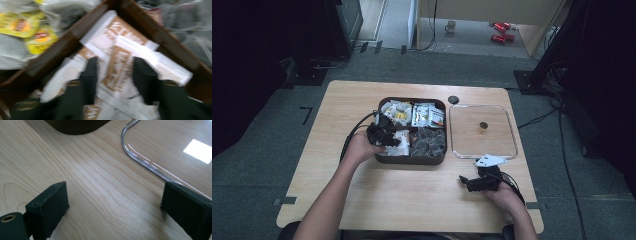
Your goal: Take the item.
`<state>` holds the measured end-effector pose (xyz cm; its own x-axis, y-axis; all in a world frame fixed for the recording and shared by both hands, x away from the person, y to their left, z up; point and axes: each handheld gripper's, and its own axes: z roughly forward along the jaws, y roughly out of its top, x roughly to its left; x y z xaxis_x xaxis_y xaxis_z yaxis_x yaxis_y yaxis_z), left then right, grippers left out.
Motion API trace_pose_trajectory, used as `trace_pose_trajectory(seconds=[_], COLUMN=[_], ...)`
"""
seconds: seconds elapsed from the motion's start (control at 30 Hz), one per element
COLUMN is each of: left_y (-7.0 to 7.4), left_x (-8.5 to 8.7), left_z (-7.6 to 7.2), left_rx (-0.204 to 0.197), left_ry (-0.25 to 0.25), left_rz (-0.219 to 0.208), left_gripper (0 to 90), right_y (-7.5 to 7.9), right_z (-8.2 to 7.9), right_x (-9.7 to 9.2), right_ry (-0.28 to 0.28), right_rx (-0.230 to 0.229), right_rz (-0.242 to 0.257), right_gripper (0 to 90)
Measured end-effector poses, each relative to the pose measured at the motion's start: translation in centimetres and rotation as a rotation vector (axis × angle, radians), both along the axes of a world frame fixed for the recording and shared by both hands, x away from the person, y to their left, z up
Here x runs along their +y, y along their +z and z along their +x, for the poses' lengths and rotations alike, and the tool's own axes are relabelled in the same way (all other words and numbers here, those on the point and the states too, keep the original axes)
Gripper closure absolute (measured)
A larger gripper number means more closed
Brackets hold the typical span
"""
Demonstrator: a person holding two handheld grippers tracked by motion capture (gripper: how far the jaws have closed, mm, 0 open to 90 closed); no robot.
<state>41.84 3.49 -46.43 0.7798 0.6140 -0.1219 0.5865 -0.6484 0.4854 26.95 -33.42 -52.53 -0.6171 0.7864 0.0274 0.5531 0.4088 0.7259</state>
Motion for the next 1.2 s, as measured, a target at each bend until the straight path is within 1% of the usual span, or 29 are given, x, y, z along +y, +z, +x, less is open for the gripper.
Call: trace_pose_trajectory(seconds=[0.03, 0.07, 0.1, 0.13, 0.17, 0.2, 0.23, 0.27, 0.3, 0.4, 0.5, 0.63, 0.67, 0.93, 1.03, 1.07, 1.1, 1.2], left_y=[0.0, 0.0, 0.0, 0.0, 0.0, 0.0, 0.0, 0.0, 0.0, 0.1, 0.2, 0.3, 0.5, 1.4, 2.0, 2.0, 2.2, 2.8], left_x=[0.0, 0.0, 0.0, 0.0, 0.0, 0.0, 0.0, -0.1, -0.1, -0.1, -0.1, 0.0, 0.1, 0.9, 1.5, 1.5, 1.6, 2.3], left_z=[-0.1, -0.1, -0.3, -0.3, -0.4, -0.4, -0.4, -0.5, -0.5, -0.6, -0.6, -0.7, -0.8, -0.9, -1.0, -1.0, -1.0, -1.1], left_rx=[-0.007, -0.007, -0.019, -0.019, -0.029, -0.033, -0.033, -0.047, -0.049, -0.053, -0.047, -0.059, -0.050, -0.059, -0.061, -0.061, -0.070, -0.080], left_ry=[-0.007, -0.007, -0.011, -0.011, -0.004, -0.005, -0.005, 0.004, 0.005, 0.008, 0.027, 0.039, 0.041, 0.058, 0.077, 0.077, 0.080, 0.095], left_rz=[0.002, 0.002, 0.016, 0.016, 0.036, 0.038, 0.038, 0.055, 0.059, 0.062, 0.053, 0.057, 0.048, 0.022, -0.005, -0.005, -0.011, -0.026], left_gripper=[62.9, 66.4, 70.8, 73.6, 76.8, 79.7, 80.0, 81.7, 86.5, 88.0, 89.4, 89.9, 90.0, 90.0, 90.0, 90.0, 90.0, 90.0], right_y=[0.0, 0.0, 0.0, 0.0, 0.0, 0.0, 0.0, 0.0, 0.0, 0.0, 0.0, 0.0, 0.0, 0.0, 0.0, 0.0, 0.0, 0.0], right_z=[0.0, 0.0, 0.0, 0.0, 0.0, 0.0, 0.0, 0.0, 0.0, 0.0, 0.0, 0.0, 0.0, 0.0, 0.0, 0.0, 0.0, 0.0], right_x=[0.0, 0.0, 0.0, 0.0, 0.0, 0.0, 0.0, 0.0, 0.0, 0.0, 0.0, 0.0, 0.0, 0.0, 0.0, 0.0, 0.0, 0.0], right_ry=[0.000, 0.000, 0.000, 0.000, 0.000, 0.000, 0.000, 0.000, 0.000, 0.000, 0.000, 0.000, 0.000, 0.000, 0.000, 0.000, 0.000, 0.000], right_rx=[0.000, 0.000, 0.000, 0.000, 0.000, 0.000, 0.000, 0.000, 0.000, 0.000, 0.000, 0.000, 0.000, 0.000, 0.001, 0.001, 0.001, 0.001], right_rz=[0.000, 0.000, 0.000, 0.000, 0.000, 0.000, 0.000, 0.000, 0.000, 0.000, 0.000, 0.000, 0.000, 0.000, 0.001, 0.001, 0.001, 0.001], right_gripper=[7.2, 7.2, 7.2, 7.2, 7.2, 7.2, 7.2, 7.2, 7.2, 7.2, 7.2, 7.2, 7.2, 7.2, 7.2, 7.2, 7.2, 7.2])
